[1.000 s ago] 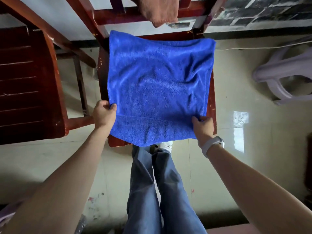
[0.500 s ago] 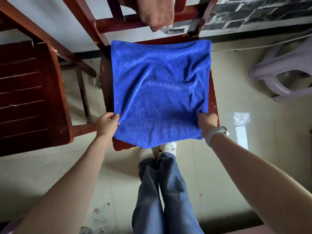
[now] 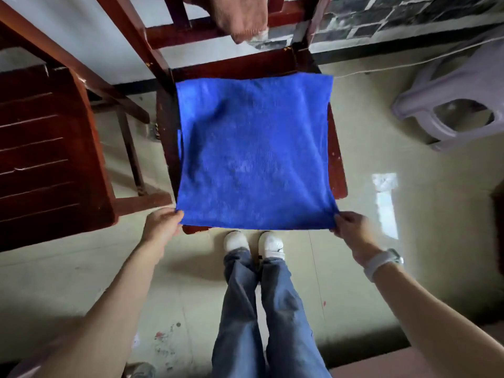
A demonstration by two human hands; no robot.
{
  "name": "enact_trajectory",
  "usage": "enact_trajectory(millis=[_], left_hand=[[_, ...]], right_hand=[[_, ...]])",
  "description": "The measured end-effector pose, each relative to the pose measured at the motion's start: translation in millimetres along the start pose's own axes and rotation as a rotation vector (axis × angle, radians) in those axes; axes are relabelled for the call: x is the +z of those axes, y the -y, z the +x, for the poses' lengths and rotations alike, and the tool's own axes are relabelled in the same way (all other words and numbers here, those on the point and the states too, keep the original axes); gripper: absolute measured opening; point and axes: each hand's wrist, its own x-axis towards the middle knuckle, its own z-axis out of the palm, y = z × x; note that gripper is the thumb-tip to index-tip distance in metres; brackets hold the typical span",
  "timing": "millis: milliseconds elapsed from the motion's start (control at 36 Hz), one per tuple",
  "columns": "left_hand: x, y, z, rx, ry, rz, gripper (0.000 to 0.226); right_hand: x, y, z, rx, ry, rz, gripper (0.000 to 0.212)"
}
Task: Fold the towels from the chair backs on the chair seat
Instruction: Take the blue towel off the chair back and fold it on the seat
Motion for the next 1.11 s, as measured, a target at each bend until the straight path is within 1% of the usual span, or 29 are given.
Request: enact_trajectory(millis=[83, 167, 250, 306, 361, 389, 444, 472, 528, 583, 611, 667, 722, 778, 833, 917, 972, 1028, 1111], left_hand=[[10.8, 18.1, 3.6, 0.112, -0.069, 0.021, 0.009], [21.5, 23.9, 7.8, 0.220, -0.123, 0.021, 0.003], [28.3, 19.5, 9.6, 0.212, -0.111, -0.036, 0.001], [30.0, 15.1, 9.0, 0.206, -0.084, -0.035, 0.007], [29.1, 12.6, 6.1, 0.249, -0.065, -0.010, 0.017], [28.1, 12.1, 4.1, 0.280, -0.052, 0.022, 0.018], [26.1, 12.2, 0.1, 0.334, -0.029, 0.127, 0.012], [25.1, 11.8, -1.7, 0.365, -0.027, 0.186, 0.012], [21.8, 12.9, -3.0, 0.425, -0.060, 0.265, 0.013], [17.5, 8.7, -8.1, 0.474, -0.113, 0.287, 0.007], [14.9, 6.8, -9.8, 0.474, -0.127, 0.267, 0.008], [9.9, 0.7, -15.9, 0.416, -0.120, 0.140, 0.015], [5.9, -6.5, -23.0, 0.313, -0.083, -0.072, 0.021], [5.3, -13.6, -31.0, 0.219, -0.031, -0.256, 0.020], [6.7, -18.6, -38.8, 0.151, 0.052, -0.385, 0.019], [7.1, -15.6, -46.6, 0.038, 0.181, -0.437, 0.020], [3.1, -9.7, -47.0, -0.060, 0.218, -0.473, 0.018], [1.1, -1.8, -45.6, -0.136, 0.224, -0.480, 0.015], [-0.4, 6.4, -46.5, -0.198, 0.220, -0.494, 0.011]], right_hand=[[13.1, -15.8, 11.6, 0.075, 0.054, -0.037, 0.020], [26.9, -12.1, 22.4, 0.083, 0.089, 0.037, 0.013], [35.9, -6.2, 27.4, 0.038, 0.100, 0.100, 0.020], [36.3, -6.6, 29.8, 0.030, 0.102, 0.112, 0.016], [33.4, -8.9, 29.4, 0.045, 0.098, 0.141, 0.002], [32.0, -10.0, 28.5, 0.051, 0.097, 0.157, 0.003], [28.9, -8.6, 23.5, 0.036, 0.095, 0.152, 0.005], [27.2, -8.1, 21.3, 0.015, 0.087, 0.138, 0.011], [23.5, -8.0, 16.4, -0.035, 0.060, 0.098, 0.021], [19.0, -7.1, 10.7, -0.050, 0.024, 0.130, 0.022], [16.1, -5.2, 7.2, -0.046, 0.012, 0.166, 0.023], [8.3, 1.2, 0.0, -0.047, 0.007, 0.204, 0.023], [-1.0, 8.5, -6.2, -0.062, 0.019, 0.224, 0.023], [-9.8, 16.0, -12.3, -0.061, 0.031, 0.262, 0.023], [-16.1, 23.9, -17.1, -0.037, 0.065, 0.333, 0.022], [-20.6, 32.8, -21.8, 0.008, 0.169, 0.403, 0.016], [-21.5, 33.6, -23.2, 0.051, 0.219, 0.387, 0.011], [-21.6, 30.8, -23.8, 0.077, 0.219, 0.348, 0.011], [-22.6, 26.3, -22.8, 0.092, 0.169, 0.302, 0.016]])
